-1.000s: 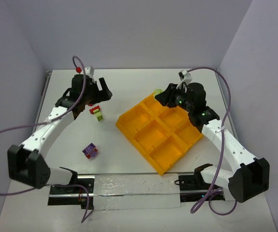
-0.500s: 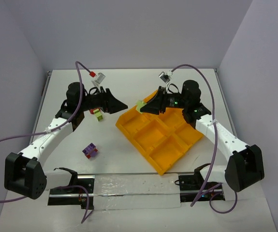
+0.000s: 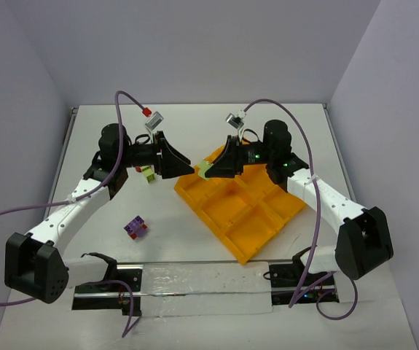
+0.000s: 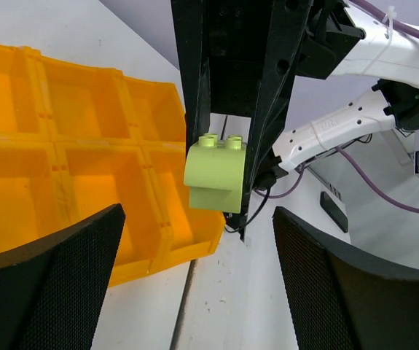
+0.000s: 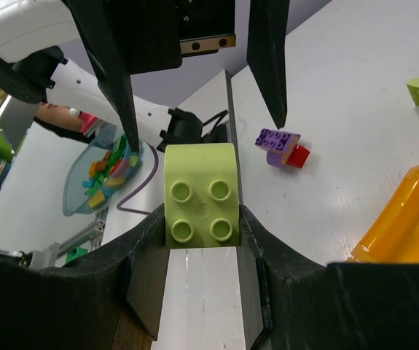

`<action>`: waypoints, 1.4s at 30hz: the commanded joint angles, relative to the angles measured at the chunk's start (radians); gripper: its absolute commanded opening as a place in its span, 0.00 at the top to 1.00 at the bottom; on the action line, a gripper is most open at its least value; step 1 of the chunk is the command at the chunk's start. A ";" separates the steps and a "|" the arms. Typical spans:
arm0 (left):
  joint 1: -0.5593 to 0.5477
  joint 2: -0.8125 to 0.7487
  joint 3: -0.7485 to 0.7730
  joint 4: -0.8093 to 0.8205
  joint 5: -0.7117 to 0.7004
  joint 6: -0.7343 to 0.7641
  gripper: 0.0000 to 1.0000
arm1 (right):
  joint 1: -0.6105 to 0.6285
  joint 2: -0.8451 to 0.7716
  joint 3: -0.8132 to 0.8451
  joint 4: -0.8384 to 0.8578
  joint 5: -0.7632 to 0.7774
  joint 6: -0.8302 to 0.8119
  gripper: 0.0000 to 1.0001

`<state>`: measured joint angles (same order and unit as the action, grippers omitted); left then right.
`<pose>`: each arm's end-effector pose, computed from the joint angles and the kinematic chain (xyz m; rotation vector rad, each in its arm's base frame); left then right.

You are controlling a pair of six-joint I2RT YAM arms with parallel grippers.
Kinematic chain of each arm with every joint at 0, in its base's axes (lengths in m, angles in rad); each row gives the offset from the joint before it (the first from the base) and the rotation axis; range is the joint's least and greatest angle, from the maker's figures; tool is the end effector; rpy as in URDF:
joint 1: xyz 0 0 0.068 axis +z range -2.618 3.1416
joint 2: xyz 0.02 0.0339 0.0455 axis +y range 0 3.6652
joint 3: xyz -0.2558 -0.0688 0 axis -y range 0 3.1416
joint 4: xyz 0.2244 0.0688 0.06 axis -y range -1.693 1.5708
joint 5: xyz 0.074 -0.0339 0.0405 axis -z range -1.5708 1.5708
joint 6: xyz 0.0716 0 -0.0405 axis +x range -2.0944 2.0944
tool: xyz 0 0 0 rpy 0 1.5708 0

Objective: Sort the legos into containers by color

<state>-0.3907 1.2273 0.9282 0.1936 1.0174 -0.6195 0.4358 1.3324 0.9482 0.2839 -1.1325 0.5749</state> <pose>0.2329 -0.1618 0.3338 0.6507 1.7791 -1.5635 0.2391 0.1829 0.3231 -0.8363 1.7215 1.6494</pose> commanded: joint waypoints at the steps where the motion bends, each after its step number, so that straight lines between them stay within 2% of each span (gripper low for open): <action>1: -0.025 0.023 0.079 0.036 0.042 -0.002 0.08 | 0.023 0.007 0.081 -0.037 -0.004 -0.053 1.00; 4: -0.041 0.050 0.095 0.036 0.044 -0.012 0.11 | 0.033 0.018 0.097 -0.056 -0.003 -0.064 1.00; 19: -0.054 0.057 0.114 0.059 0.043 -0.033 0.43 | 0.077 0.054 0.159 -0.183 0.021 -0.150 1.00; 25: -0.054 0.046 0.108 0.052 0.055 -0.026 0.64 | 0.084 0.064 0.170 -0.184 0.027 -0.148 1.00; 26: -0.054 0.045 0.106 0.049 0.057 -0.022 0.64 | 0.084 0.067 0.170 -0.182 0.028 -0.147 1.00; 27: -0.054 0.042 0.107 0.045 0.060 -0.018 0.60 | 0.084 0.069 0.170 -0.180 0.028 -0.147 1.00; 30: -0.054 0.043 0.115 0.013 0.065 0.001 0.38 | 0.085 0.070 0.169 -0.177 0.030 -0.143 1.00; 32: -0.054 0.043 0.119 -0.010 0.072 0.014 0.30 | 0.086 0.067 0.170 -0.180 0.036 -0.145 1.00; 35: -0.054 0.043 0.120 -0.032 0.085 0.029 0.31 | 0.086 0.065 0.174 -0.195 0.044 -0.156 1.00; 37: -0.054 0.047 0.119 -0.037 0.089 0.023 0.42 | 0.087 0.065 0.176 -0.204 0.047 -0.162 1.00; 42: -0.054 0.047 0.115 -0.030 0.093 0.015 0.51 | 0.087 0.067 0.182 -0.225 0.054 -0.180 1.00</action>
<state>-0.4393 1.2938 0.9981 0.1518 1.0741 -0.6163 0.5147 1.3975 1.0802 0.0714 -1.0932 0.4254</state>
